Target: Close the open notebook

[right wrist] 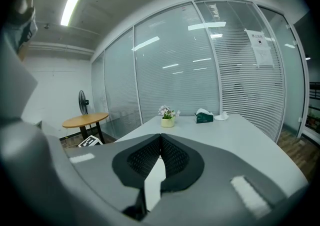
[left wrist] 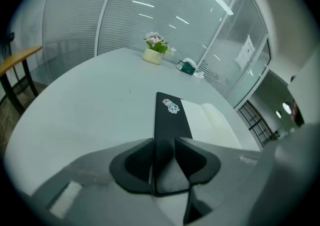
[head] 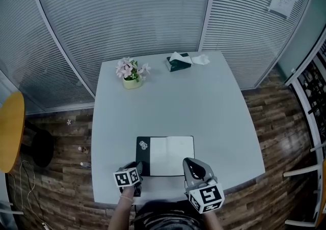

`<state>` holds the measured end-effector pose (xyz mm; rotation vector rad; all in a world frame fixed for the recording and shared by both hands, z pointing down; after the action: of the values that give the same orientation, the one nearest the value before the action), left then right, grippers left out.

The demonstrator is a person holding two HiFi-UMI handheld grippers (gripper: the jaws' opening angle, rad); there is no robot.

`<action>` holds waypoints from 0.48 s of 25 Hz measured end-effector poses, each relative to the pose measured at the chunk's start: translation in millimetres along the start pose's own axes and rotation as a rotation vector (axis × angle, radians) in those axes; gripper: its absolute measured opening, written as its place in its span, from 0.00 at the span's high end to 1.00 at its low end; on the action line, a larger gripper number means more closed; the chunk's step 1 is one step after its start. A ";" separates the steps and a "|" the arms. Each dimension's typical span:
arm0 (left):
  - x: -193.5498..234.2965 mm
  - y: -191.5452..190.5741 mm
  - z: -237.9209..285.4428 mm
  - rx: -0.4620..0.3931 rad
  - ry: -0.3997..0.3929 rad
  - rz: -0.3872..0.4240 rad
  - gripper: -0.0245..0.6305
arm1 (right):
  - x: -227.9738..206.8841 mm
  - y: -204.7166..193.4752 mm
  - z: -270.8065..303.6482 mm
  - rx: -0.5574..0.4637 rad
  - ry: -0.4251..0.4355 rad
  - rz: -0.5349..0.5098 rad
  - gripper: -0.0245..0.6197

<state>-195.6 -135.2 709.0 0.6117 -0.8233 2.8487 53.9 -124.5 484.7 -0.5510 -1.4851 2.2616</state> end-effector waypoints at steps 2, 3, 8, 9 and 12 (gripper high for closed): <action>4.1 -1.1 -1.0 -0.006 -0.048 -0.085 0.74 | -0.4 0.4 -0.7 -0.003 -0.002 0.001 0.96; 5.5 -1.9 -1.3 -0.006 -0.073 -0.120 0.74 | -1.1 0.7 -1.1 -0.005 -0.005 0.001 0.96; 5.7 -3.8 -8.7 -0.029 -0.164 -0.193 0.74 | -2.6 1.6 -4.6 -0.008 -0.012 0.003 0.96; 5.4 -3.1 -11.2 -0.041 -0.185 -0.208 0.74 | -2.4 1.8 -5.0 -0.009 -0.012 0.003 0.96; 1.9 0.8 -18.7 -0.070 -0.238 -0.222 0.74 | -2.2 1.5 -5.1 -0.011 -0.011 0.006 0.96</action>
<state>-204.1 -125.9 694.9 0.9795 -0.8261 2.5695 58.3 -122.2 481.7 -0.5480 -1.5035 2.2657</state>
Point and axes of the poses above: the fingertips, and each gripper's own axes: z forward along the fingers, x to its left, y out of its top, the point moved 5 cm from there along -z, backward along the fingers, and after that the axes turned 3 degrees about x, right-handed, at the moved point
